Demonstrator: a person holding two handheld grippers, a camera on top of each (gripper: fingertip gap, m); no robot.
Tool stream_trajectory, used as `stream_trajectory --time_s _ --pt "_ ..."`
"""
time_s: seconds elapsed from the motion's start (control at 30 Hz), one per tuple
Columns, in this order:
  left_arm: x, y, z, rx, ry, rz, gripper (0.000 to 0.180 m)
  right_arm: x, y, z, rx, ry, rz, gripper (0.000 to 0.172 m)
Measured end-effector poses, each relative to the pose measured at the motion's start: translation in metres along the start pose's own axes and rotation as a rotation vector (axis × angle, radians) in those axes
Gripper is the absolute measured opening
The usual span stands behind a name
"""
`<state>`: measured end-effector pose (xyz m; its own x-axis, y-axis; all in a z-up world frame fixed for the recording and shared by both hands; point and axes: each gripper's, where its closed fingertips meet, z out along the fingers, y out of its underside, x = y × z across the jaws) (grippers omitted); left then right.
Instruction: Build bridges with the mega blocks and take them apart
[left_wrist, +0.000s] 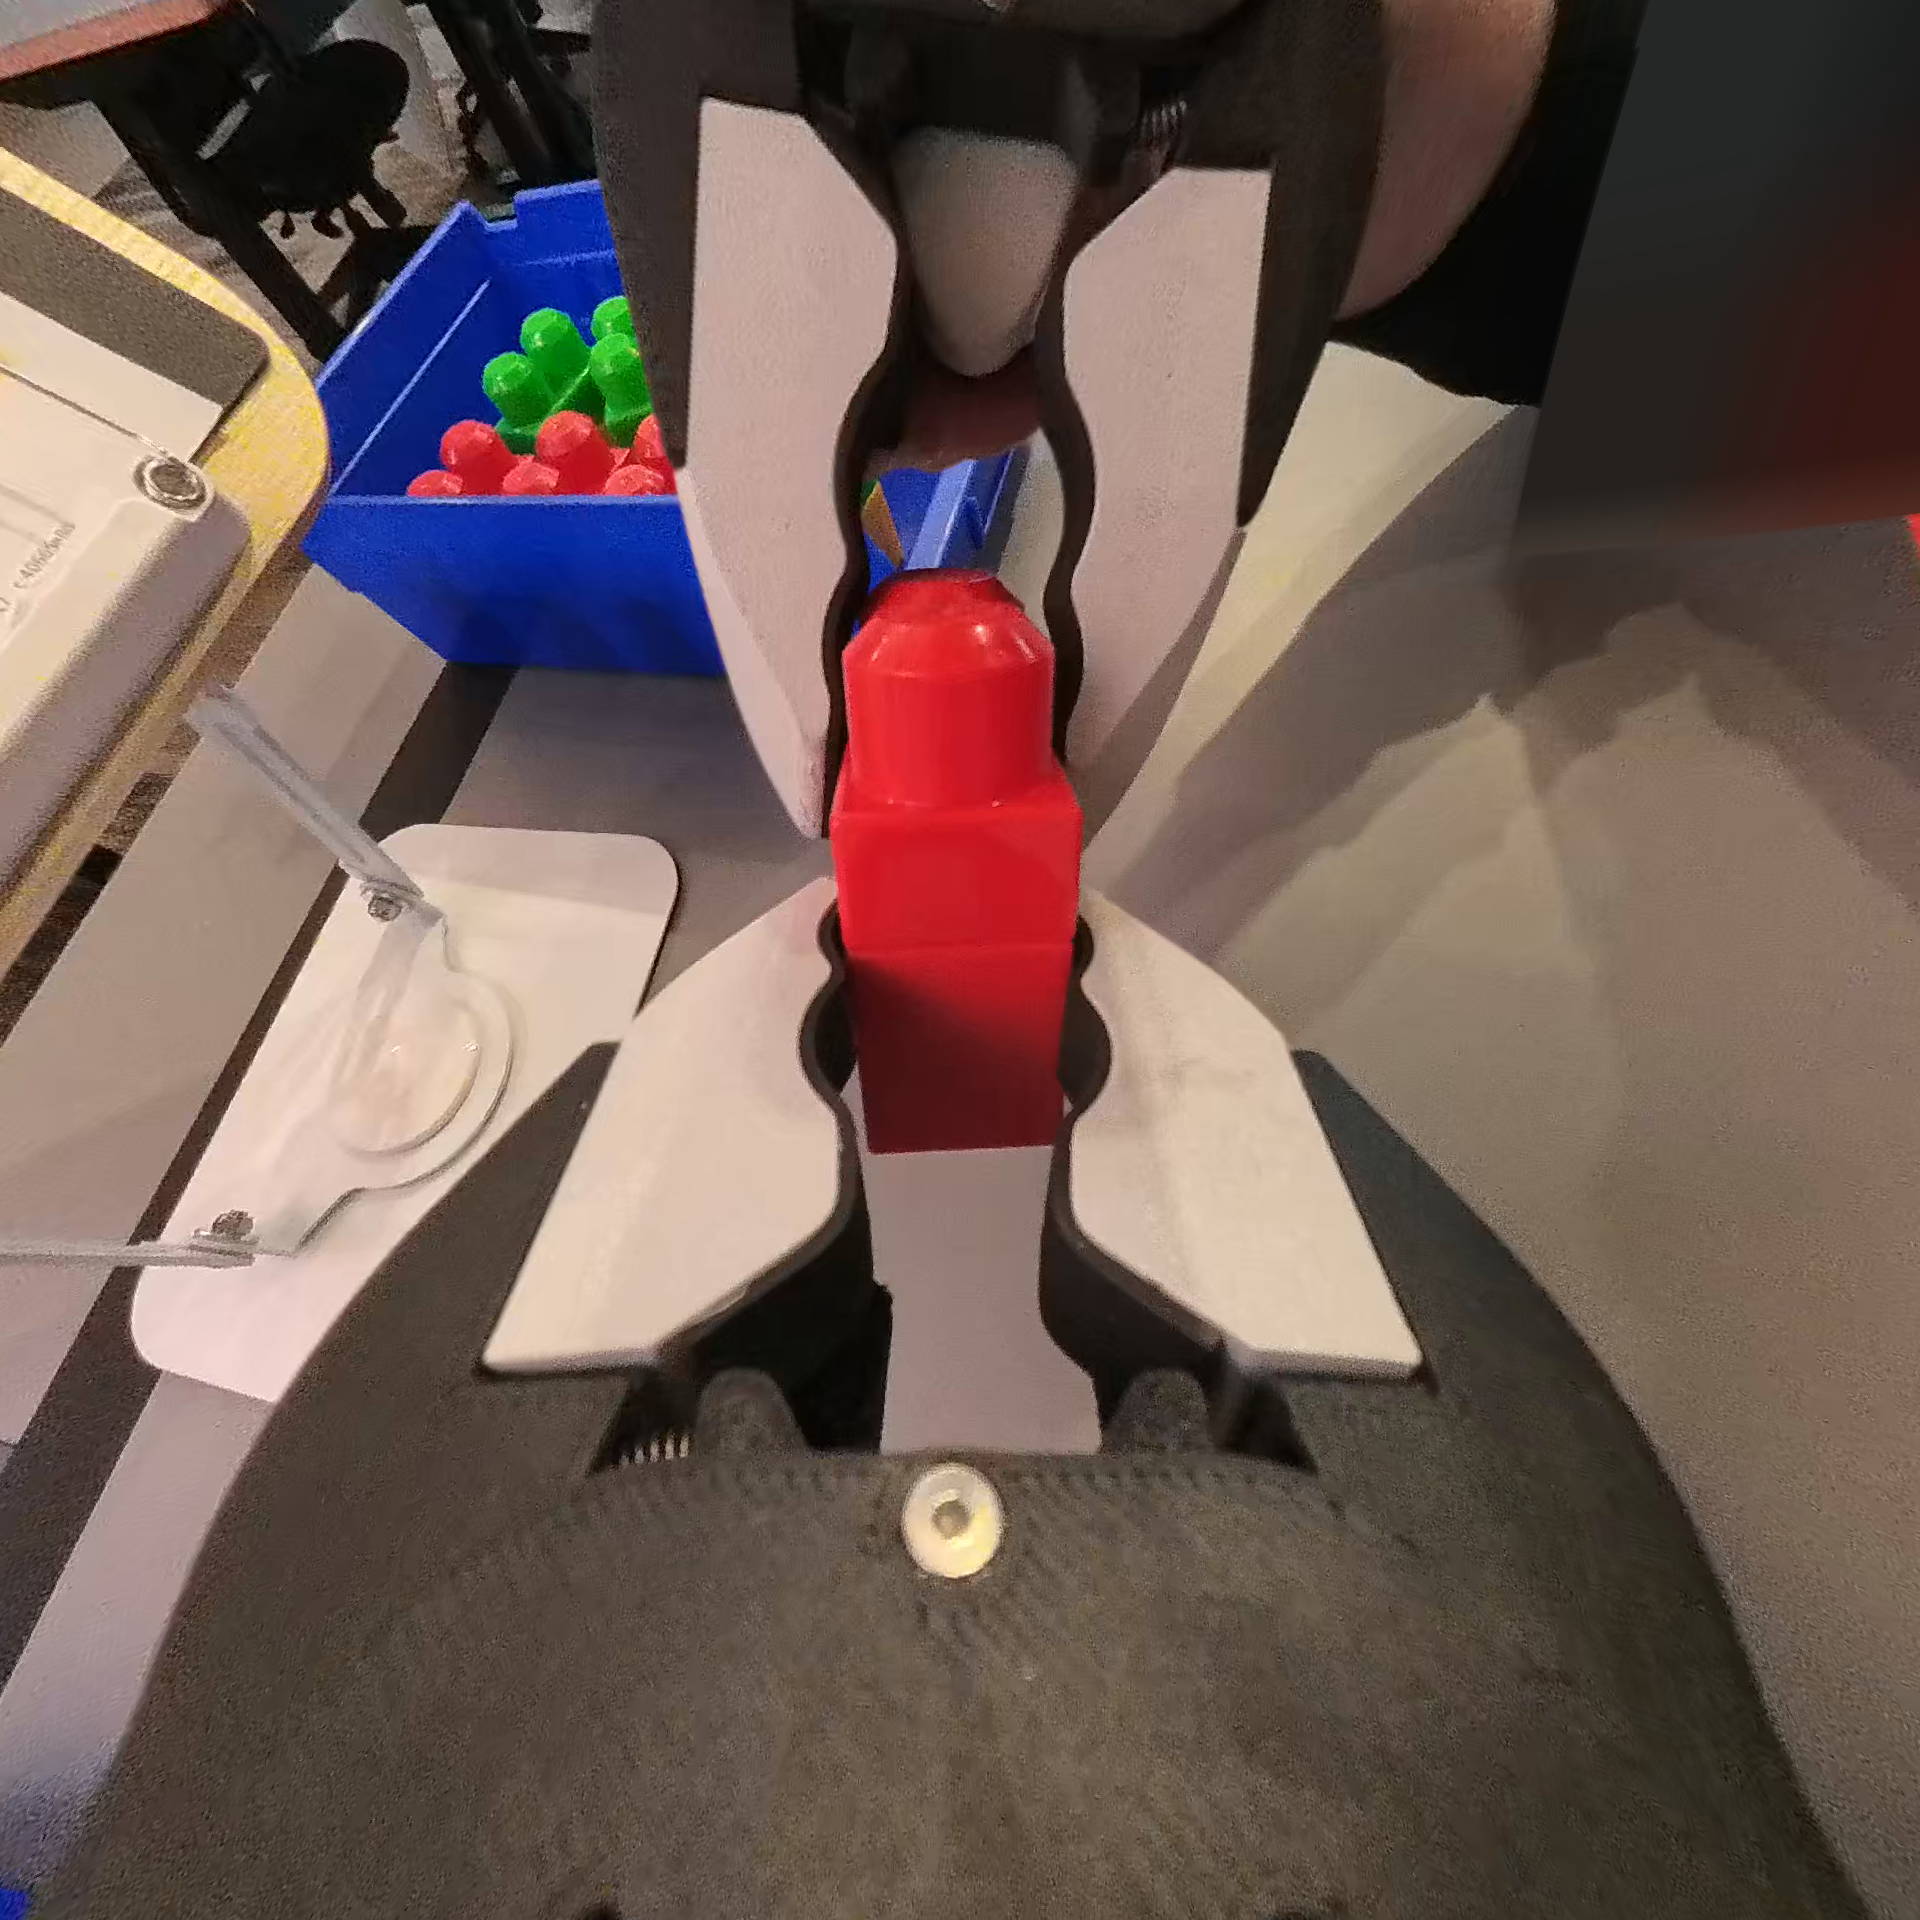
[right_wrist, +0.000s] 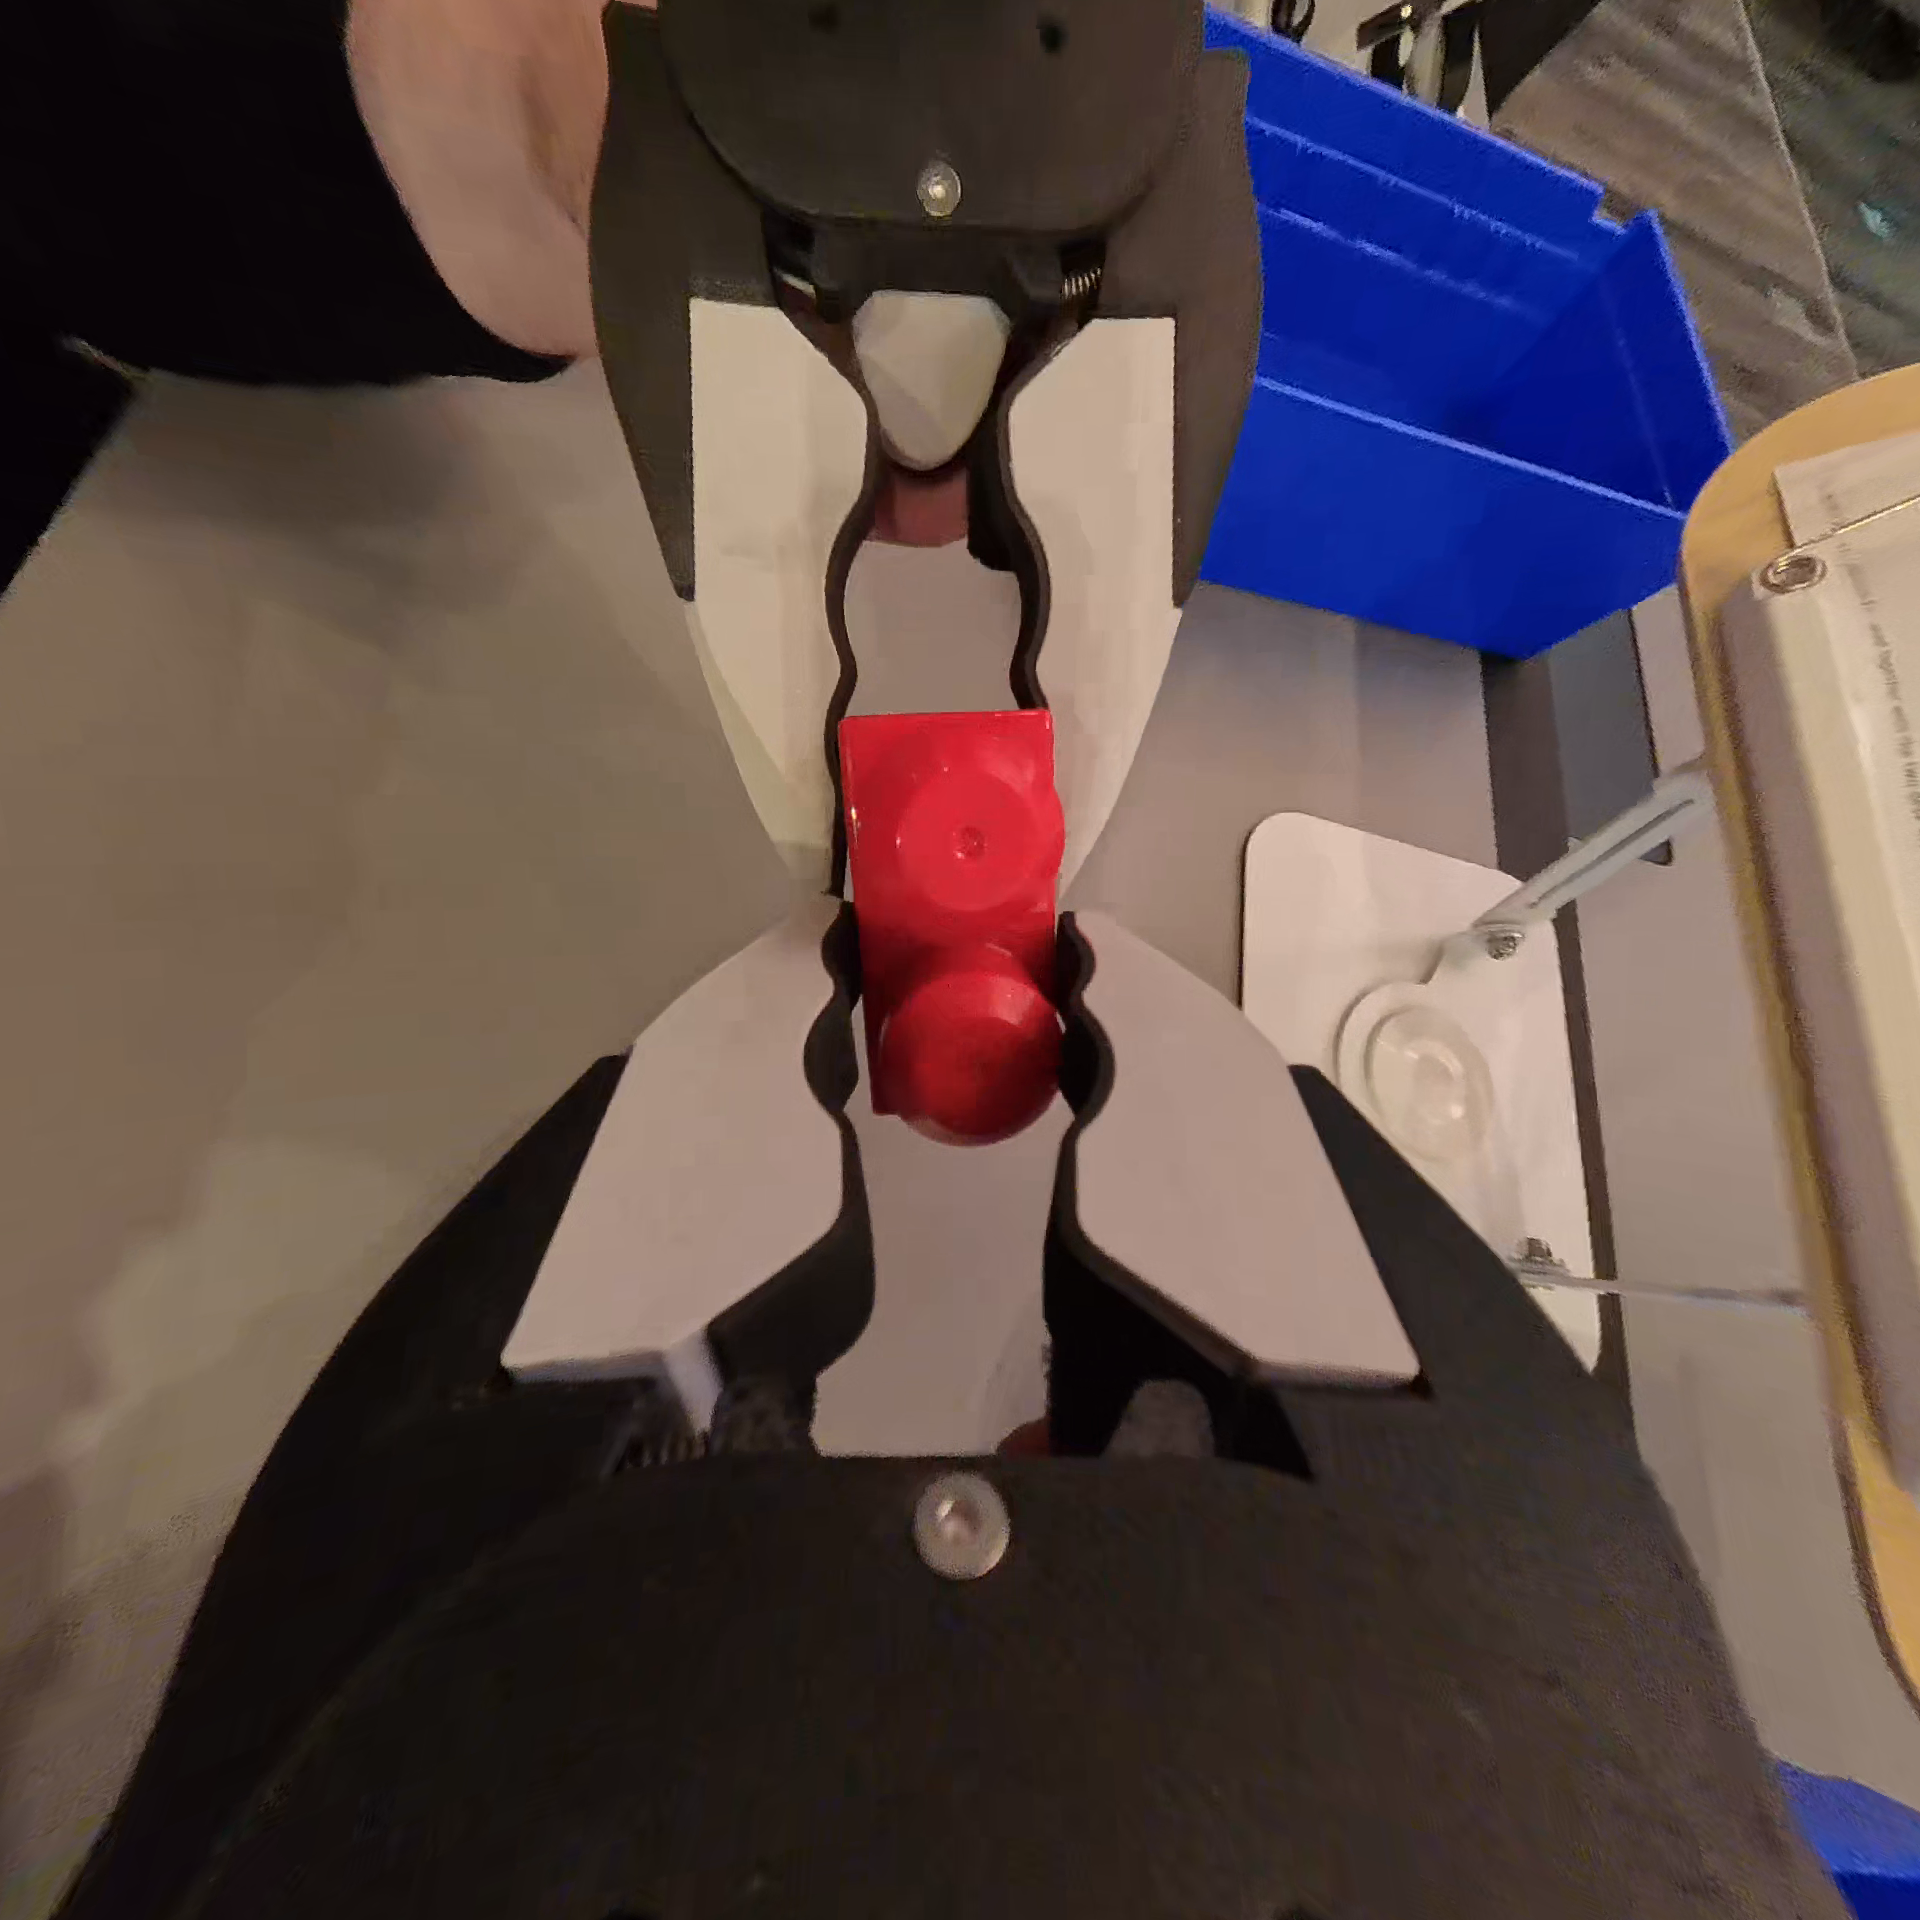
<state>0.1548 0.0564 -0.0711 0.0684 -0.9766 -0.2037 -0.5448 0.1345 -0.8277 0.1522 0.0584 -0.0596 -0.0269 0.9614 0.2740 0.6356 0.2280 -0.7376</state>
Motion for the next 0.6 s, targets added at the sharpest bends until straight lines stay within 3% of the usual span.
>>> stream_trajectory --time_s 0.13,0.17,0.3,0.47,0.6 --pt "-0.001 -0.029 -0.016 0.198 0.023 -0.05 0.039 0.003 -0.016 -0.014 0.11 0.003 0.05 0.036" --pt "-0.004 -0.036 -0.022 0.254 0.017 -0.074 0.053 0.008 -0.016 -0.023 0.118 0.03 0.044 0.036" --pt "-0.018 -0.036 -0.039 0.297 -0.025 -0.103 0.05 0.037 -0.003 -0.087 0.116 0.183 0.05 0.036" --pt "-0.021 -0.029 -0.032 0.272 -0.019 -0.131 0.039 0.047 0.069 -0.178 -0.12 0.346 0.067 0.036" --pt "-0.023 -0.019 -0.017 0.222 -0.009 -0.157 0.034 0.039 0.145 -0.206 -0.4 0.363 0.132 0.037"
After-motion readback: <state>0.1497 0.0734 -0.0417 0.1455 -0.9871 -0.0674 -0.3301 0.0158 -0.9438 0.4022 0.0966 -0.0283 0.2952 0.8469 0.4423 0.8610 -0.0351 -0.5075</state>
